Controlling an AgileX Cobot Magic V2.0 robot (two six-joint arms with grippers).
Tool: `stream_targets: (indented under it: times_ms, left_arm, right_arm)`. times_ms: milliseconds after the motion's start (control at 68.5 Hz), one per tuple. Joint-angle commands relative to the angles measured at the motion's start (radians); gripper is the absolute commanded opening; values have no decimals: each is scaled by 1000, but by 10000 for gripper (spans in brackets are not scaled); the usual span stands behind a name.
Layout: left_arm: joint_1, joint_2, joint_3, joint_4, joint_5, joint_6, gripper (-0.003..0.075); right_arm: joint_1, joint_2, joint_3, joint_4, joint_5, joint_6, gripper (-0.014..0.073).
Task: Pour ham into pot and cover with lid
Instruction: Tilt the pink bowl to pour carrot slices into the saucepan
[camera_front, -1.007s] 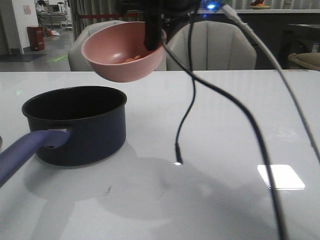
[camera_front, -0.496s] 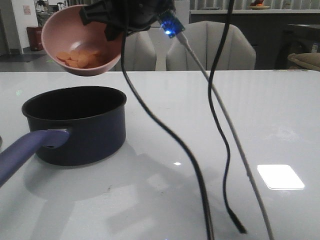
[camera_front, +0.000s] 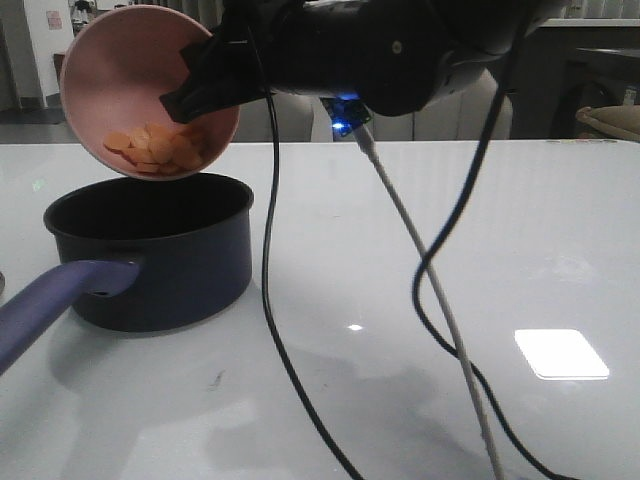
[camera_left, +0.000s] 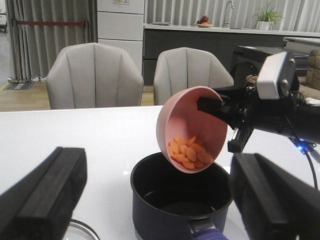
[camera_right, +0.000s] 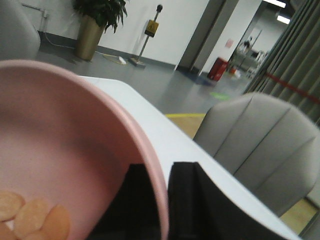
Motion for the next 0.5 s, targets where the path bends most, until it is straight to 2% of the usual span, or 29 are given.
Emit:
stream_targets:
  times_ms: [0,190,292,482]
  left_arm:
    - [-9,14,-28,-2,-77,-2,625]
    - [-9,14,-28,-2,-77,-2,625]
    - [-9,14,-28,-2,-77,-2,625]
    - [-9,14,-28,-2,-77,-2,625]
  right_arm:
    - [8,-74,-4,-3,-192,-157,132]
    - [35,-42,-3,-3,-300,-492,130]
    - [38,-7,-3,-4,-394,-626,129]
    - [44,29,-3,-2,-458,-700,129]
